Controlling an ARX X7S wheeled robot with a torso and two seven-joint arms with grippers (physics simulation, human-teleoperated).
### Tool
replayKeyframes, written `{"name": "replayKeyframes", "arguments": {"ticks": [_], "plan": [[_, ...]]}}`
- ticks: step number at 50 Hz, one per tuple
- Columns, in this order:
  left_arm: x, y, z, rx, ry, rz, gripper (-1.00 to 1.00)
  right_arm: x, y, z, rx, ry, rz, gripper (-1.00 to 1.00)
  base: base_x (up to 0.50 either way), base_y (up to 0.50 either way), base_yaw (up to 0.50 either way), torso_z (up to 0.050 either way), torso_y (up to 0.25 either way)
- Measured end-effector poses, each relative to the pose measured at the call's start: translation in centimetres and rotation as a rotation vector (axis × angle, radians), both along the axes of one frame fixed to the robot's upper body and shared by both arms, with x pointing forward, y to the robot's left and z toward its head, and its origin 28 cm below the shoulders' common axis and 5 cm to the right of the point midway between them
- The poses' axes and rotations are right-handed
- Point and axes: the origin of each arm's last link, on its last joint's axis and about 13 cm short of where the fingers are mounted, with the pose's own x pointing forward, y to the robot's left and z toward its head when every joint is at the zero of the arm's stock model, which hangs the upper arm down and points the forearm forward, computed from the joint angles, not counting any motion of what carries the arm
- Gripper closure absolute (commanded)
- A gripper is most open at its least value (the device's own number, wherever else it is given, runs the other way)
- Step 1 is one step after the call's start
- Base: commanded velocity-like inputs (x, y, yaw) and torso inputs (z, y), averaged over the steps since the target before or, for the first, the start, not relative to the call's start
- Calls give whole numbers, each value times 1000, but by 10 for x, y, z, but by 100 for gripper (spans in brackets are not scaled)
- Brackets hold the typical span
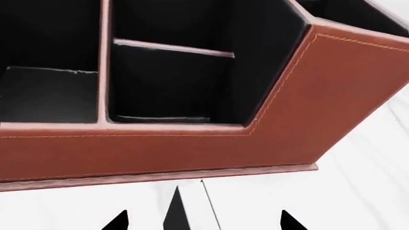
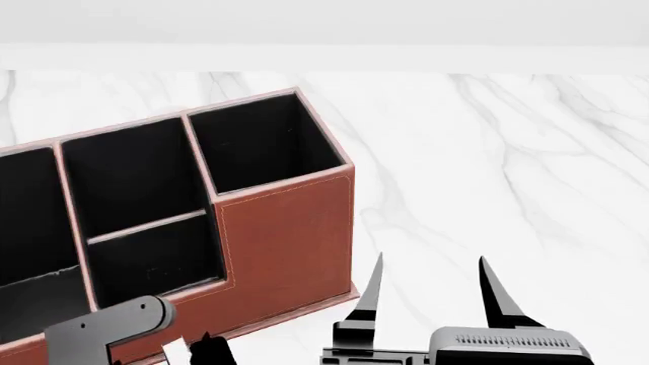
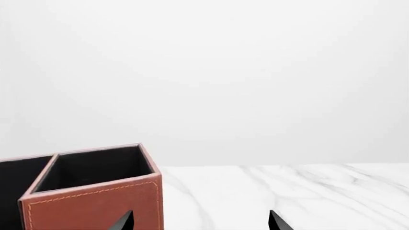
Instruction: Pick up the book and place it in the left compartment of the caddy.
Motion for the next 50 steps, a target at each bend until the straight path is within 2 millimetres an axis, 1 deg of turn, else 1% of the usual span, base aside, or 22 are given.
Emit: {"name": "replayKeyframes", "arguments": {"ticks": [36,50], "plan": [[17,-11,-18,44,90,16,-100,-1,0,-2,17,9,9,-100,0,0,0,0,0],[25,-17,-19,20,110,38,-100,0,0,-3,27,13,11,-100,0,0,0,0,0]]}}
